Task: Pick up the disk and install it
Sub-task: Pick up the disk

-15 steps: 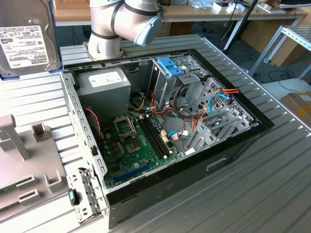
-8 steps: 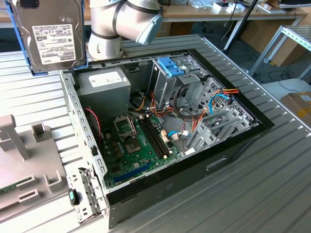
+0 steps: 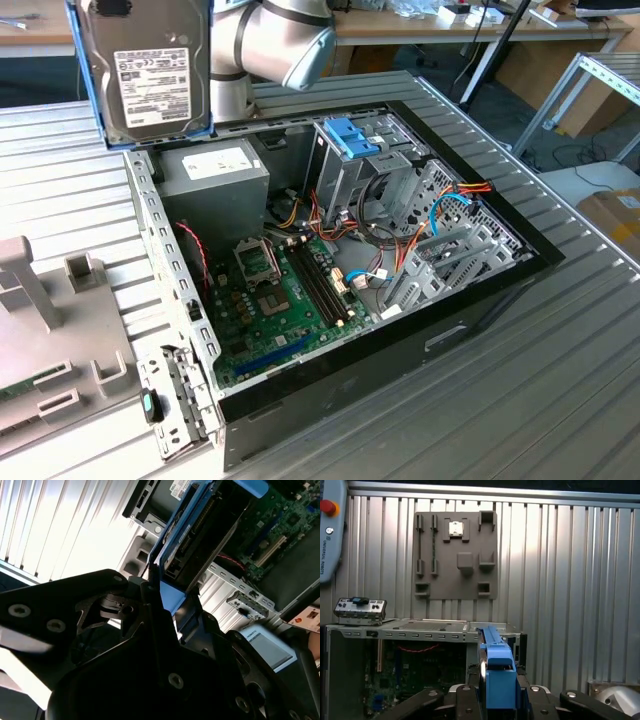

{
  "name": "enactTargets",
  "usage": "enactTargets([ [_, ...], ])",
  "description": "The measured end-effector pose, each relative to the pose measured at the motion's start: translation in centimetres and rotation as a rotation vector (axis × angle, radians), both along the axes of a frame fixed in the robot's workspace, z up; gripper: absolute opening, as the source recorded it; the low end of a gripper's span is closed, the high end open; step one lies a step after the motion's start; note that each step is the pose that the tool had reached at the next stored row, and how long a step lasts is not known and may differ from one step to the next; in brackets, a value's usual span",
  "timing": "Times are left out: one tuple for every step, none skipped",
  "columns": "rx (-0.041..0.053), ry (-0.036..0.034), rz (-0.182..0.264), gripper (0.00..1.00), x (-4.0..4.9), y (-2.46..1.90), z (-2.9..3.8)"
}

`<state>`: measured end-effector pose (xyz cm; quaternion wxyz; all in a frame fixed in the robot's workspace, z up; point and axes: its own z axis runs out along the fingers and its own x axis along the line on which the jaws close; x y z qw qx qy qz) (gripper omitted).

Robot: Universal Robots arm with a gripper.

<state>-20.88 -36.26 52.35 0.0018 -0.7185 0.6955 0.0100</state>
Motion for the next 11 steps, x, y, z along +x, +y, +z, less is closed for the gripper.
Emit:
enactTargets([
  [0.0, 0.0, 0.0, 0.36, 0.62, 0.0, 0.0],
  [0.0, -0.0001, 0.0, 0.36, 1.0, 0.0, 0.0],
  [0.0, -0.0001, 0.0, 0.36, 1.34, 0.0, 0.0],
  [0.0, 0.0, 0.0, 0.36, 2.16, 0.0, 0.0],
  [0.0001, -0.0001, 0.0, 0.36, 2.55, 0.0, 0.0],
  [0.0001, -0.0001, 0.0, 0.36, 2.77, 0.0, -0.01],
  [-0.0001, 0.0, 0.0, 0.36, 2.94, 0.0, 0.0],
  [0.0, 0.0, 0.0, 0.36, 2.94, 0.0, 0.0],
  [0.0001, -0.0001, 0.0, 0.36, 2.95, 0.0, -0.01],
  [0.0, 0.0, 0.0, 0.36, 2.96, 0.0, 0.0],
  [0.0, 0.0, 0.0, 0.36, 2.96, 0.0, 0.0],
])
